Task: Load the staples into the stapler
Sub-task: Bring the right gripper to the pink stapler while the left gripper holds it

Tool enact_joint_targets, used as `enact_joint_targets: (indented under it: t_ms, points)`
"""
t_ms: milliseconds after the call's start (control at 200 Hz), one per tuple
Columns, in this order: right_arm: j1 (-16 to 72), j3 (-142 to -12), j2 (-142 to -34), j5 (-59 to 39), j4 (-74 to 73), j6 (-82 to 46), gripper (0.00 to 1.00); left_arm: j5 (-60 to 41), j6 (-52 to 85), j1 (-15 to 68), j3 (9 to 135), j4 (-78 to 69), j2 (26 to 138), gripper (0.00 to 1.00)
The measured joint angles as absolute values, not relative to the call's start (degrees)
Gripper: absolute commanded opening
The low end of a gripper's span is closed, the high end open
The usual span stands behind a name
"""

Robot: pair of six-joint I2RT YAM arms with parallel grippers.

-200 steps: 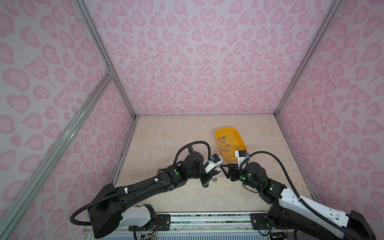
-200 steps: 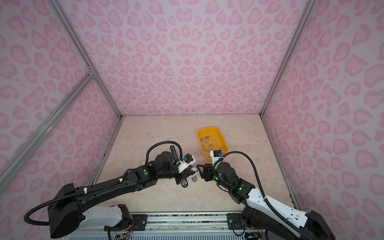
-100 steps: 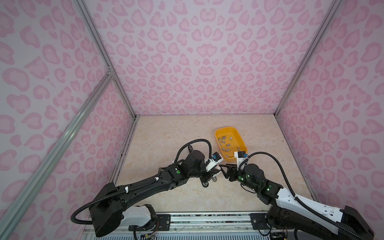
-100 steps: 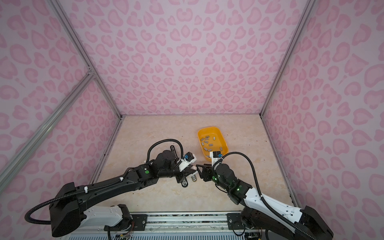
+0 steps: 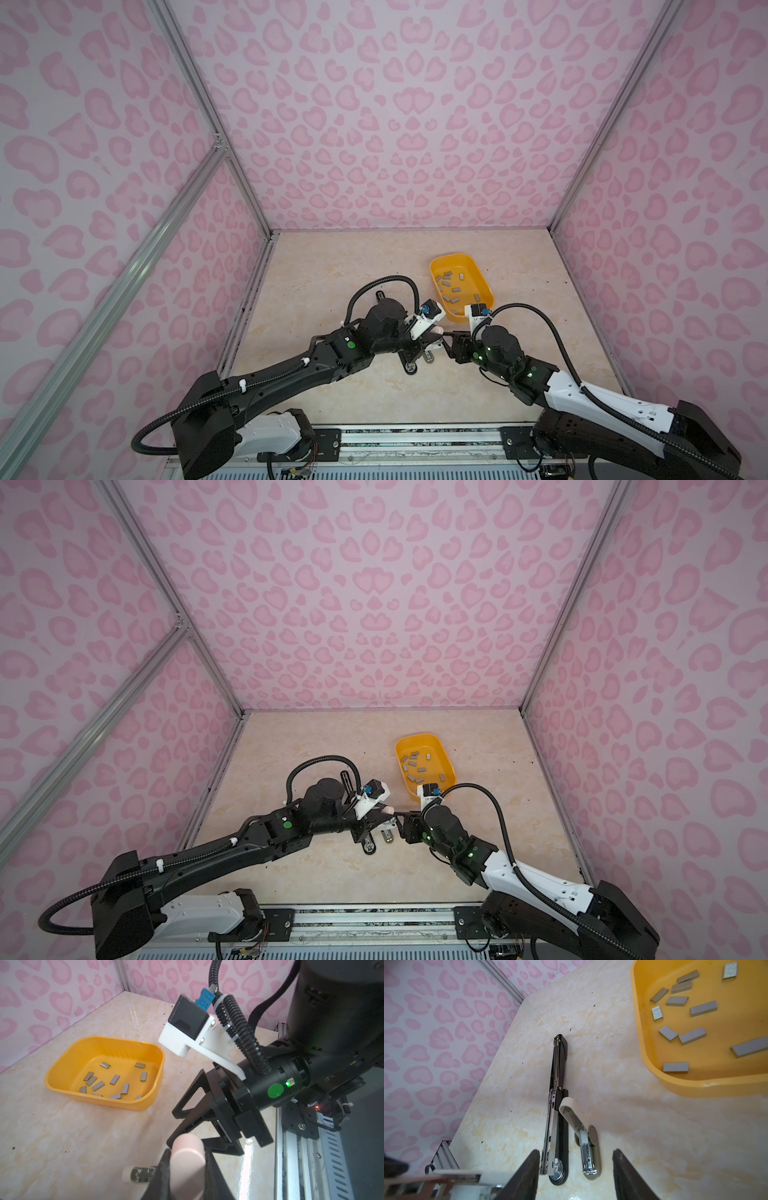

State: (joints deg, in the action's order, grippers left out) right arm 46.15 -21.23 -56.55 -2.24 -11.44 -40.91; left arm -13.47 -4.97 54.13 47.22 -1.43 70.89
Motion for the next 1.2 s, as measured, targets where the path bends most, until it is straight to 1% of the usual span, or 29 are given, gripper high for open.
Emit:
enact_joint_targets:
  t_ms: [240,370,420,470,515,625,680,860,990,1200]
  points:
    - [46.2,-20.7,-57.4,-4.1,-11.7,-40.5,0.59,-13.2,-4.4,54.1,44.6,-4.4,66.6,0.04]
    - [46.2,-19.9,-55.1,-2.9,-10.9,-39.5,0.58,-13.0,-4.4,54.1,43.0,-5.2,64.1,0.04]
    - [46.2,-19.9,-53.1,-1.3,-9.8,-39.2,0.5,-12.3,-4.4,54.1,42.8,-5.2,63.5,0.04]
    - [46.0,-19.7,-50.4,0.4,-8.7,-38.3,0.39,-11.5,-4.7,54.1,42.6,-5.2,63.0,0.04]
    - [46.0,-19.7,-47.9,1.7,-8.1,-38.0,0.31,-10.9,-4.7,54.1,42.2,-5.2,62.5,0.04]
    - [45.9,-19.7,-41.9,3.0,-7.4,-36.4,0.17,-10.2,-5.3,54.1,41.4,-4.8,62.1,0.04]
    - [46.1,-19.7,-40.0,2.5,-7.6,-35.7,0.13,-10.1,-5.7,54.1,41.4,-4.5,62.2,0.04]
    - [48.2,-20.9,-38.7,-0.8,-9.5,-34.6,0.09,-10.7,-6.0,54.1,42.3,-4.3,64.3,0.04]
    - [50.3,-22.4,-40.8,-2.7,-10.5,-33.6,0.09,-11.7,-6.1,54.1,43.4,-3.9,66.1,0.04]
    - [51.4,-23.0,-44.8,-2.2,-12.2,-33.3,0.09,-13.7,-6.3,54.1,45.2,-3.1,67.9,0.04]
